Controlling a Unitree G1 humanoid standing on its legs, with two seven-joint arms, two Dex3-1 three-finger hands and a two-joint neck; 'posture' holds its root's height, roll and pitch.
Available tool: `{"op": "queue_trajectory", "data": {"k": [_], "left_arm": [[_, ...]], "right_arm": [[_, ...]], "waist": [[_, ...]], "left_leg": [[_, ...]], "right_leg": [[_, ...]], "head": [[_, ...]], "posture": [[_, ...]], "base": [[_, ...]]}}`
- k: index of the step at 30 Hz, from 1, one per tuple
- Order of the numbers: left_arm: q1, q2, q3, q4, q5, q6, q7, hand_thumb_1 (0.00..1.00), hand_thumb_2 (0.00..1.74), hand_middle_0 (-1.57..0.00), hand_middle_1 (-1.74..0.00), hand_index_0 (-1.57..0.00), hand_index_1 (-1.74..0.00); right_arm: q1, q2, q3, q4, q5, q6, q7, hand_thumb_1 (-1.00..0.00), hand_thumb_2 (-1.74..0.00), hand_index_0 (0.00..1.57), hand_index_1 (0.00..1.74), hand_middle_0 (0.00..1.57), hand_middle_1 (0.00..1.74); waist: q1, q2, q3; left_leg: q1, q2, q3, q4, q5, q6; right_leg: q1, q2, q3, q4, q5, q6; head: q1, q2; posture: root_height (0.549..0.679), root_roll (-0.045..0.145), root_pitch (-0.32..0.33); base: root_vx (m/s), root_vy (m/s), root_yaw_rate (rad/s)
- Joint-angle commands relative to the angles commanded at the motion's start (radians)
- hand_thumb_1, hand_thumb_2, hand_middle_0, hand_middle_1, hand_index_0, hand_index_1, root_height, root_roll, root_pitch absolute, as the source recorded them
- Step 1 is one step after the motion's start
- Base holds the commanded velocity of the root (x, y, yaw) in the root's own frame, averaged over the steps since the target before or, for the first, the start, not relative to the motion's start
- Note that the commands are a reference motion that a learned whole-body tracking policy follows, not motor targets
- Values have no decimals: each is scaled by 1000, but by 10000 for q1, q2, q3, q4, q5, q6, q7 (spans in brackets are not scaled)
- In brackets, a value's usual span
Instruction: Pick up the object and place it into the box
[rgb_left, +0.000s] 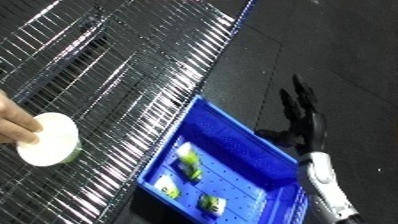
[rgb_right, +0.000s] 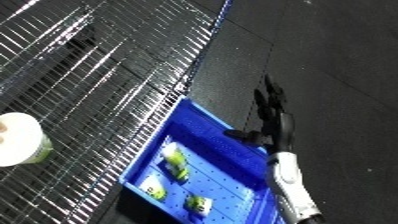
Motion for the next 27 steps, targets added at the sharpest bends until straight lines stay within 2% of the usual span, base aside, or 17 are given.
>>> {"op": "queue_trajectory", "data": {"k": [4, 6, 10, 14, 19, 27], "left_arm": [[22, -44, 42, 18, 9, 23, 6, 1000, 1740, -1570, -1740, -1570, -1740], [84, -83, 57, -22, 27, 26, 17, 1000, 1740, -1570, -1740, -1570, -1740], [234, -198, 94, -176, 147, 63, 74, 1000, 1740, -1570, -1740, -1570, -1740], [212, -261, 112, -255, 299, 119, 158, 1000, 1740, -1570, -1740, -1570, -1740], [160, -241, 228, -266, 433, 264, 168, 1000, 1740, -1570, -1740, -1570, -1740], [0, -65, 417, -168, 612, 541, 51, 1000, 1740, -1570, -1740, -1570, -1740]], "right_arm": [[62, 127, 94, -193, -139, 199, 141, 0, 0, 0, 0, 0, 0], [92, 226, 182, -487, -262, 251, 361, 0, 0, 0, 0, 0, 0], [104, 611, 507, -1916, -927, 524, 756, 0, 0, 0, 0, 0, 0], [-10, 975, 912, -3161, -1683, 1004, 894, 0, 0, 0, 0, 0, 0], [-286, 1346, 1503, -4054, -2372, 1510, 1166, 0, 0, 0, 0, 0, 0], [-860, 1793, 2402, -4506, -2789, 2095, 1507, 0, 0, 0, 0, 0, 0]], "waist": [[11, -22, 0], [51, -77, 2], [169, -256, 2], [309, -419, 1], [576, -648, -22], [1126, -1066, -12]], "left_leg": [[-17, -8, -44, -25, 56, 1], [-46, 3, -85, -28, 99, -1], [-103, 25, -213, -44, 218, -9], [-151, 45, -309, -49, 265, -6], [-262, 73, -484, -1, 364, -15], [-506, 123, -833, 159, 468, -7]], "right_leg": [[-7, 15, -9, 17, -5, -18], [3, 33, -38, 37, -22, -37], [54, 63, -128, 38, -54, -74], [68, 60, -213, 22, -41, -75], [102, 66, -380, 137, -88, -93], [175, 34, -701, 272, -73, -57]], "head": [[-236, -40], [-982, -72], [-2005, -45], [-2994, -36], [-4260, -154], [-5664, -199]], "posture": [[653, 103, 70], [652, 102, 69], [652, 100, 64], [652, 98, 62], [651, 90, 58], [650, 75, 53]], "base": [[21, -5, 33], [14, -28, 65], [8, -46, 99], [-10, -52, 96], [-4, -70, 109], [-1, -80, 100]]}}
